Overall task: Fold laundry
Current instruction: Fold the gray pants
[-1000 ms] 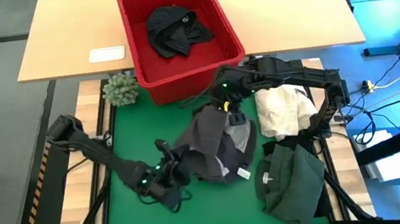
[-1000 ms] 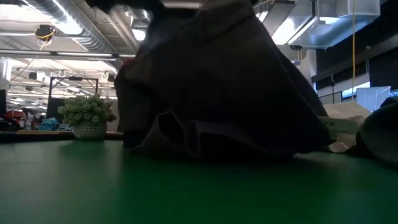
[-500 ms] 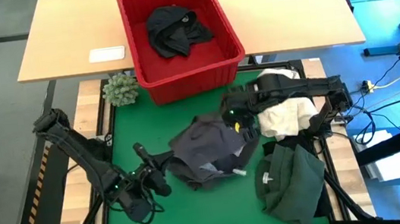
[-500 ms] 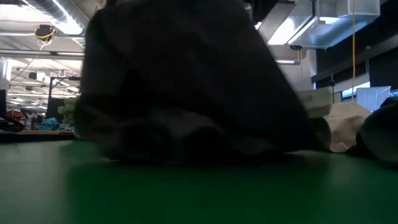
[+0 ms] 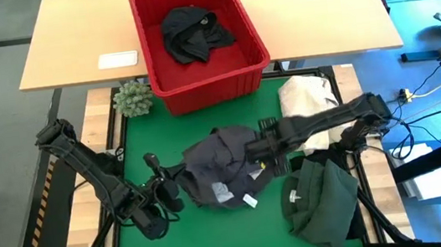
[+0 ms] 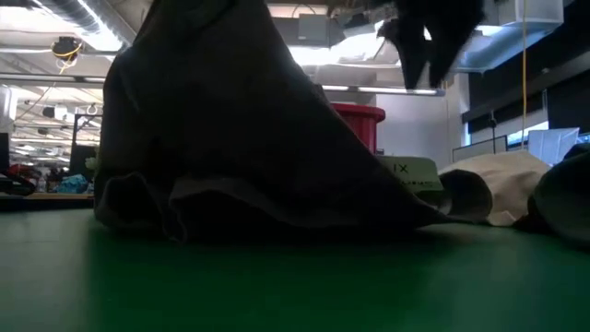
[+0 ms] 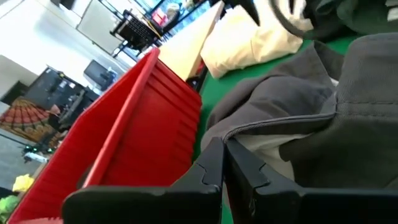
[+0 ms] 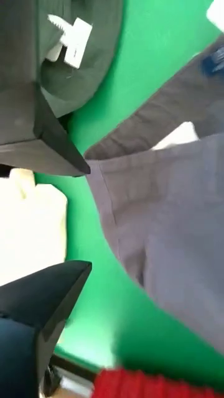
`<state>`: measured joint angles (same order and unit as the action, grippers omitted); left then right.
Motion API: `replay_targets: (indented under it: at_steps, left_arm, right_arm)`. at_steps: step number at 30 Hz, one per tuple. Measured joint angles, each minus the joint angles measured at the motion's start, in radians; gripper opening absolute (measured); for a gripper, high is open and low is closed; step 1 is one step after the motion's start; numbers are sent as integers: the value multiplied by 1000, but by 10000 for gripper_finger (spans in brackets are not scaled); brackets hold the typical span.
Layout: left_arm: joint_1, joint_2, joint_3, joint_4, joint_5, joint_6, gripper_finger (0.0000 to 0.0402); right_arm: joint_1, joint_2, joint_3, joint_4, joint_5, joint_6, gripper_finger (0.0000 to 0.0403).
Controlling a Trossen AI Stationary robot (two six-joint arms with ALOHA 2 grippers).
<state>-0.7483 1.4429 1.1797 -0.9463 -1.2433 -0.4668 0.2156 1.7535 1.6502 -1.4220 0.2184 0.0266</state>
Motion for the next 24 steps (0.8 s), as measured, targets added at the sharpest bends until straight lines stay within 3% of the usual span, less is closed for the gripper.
replay_targets:
  at_steps: [11, 19, 24]
  left_arm:
    - [0, 0, 0, -76, 31, -79, 0]
    - [0, 0, 0, -86, 35, -82, 0]
    - [0, 0, 0, -86, 35, -83, 0]
  right_arm:
    - [34, 2, -382, 378, 30, 88, 242]
    - [34, 2, -457, 456, 32, 150, 241]
    - [34, 2, -508, 494, 182, 152, 241]
